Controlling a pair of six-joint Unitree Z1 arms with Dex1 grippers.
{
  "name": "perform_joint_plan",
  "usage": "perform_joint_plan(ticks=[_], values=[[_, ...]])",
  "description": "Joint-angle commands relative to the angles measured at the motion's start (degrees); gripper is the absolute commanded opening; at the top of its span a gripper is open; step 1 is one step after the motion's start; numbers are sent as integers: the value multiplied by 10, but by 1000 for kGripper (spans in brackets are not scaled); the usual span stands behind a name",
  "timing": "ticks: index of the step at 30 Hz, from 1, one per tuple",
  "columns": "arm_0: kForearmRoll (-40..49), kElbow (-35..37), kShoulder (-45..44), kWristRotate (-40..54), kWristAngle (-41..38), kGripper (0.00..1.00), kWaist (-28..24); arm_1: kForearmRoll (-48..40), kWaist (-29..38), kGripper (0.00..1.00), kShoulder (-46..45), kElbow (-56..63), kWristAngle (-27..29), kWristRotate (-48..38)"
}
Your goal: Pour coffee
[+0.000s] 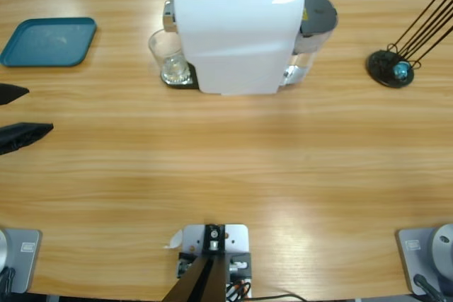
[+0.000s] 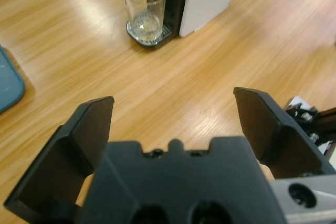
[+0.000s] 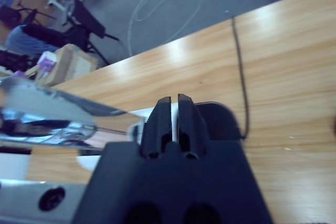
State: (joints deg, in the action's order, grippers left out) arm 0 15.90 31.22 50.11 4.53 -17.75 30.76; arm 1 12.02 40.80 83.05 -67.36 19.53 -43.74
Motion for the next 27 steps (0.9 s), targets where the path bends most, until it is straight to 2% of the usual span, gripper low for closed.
perform_joint_plan(ticks=[1,5,9,27], values=[[38,30,40,-4,57,1000,31,7,35,0,63,-68,9,4],[38,23,38,15,60,1000,33,7,44,0,77,-91,6,5],[34,30,41,22,60,1000,36,4,89,0,116,-122,9,-1],[18,24,40,21,59,1000,36,13,140,0,213,-207,-7,-6]])
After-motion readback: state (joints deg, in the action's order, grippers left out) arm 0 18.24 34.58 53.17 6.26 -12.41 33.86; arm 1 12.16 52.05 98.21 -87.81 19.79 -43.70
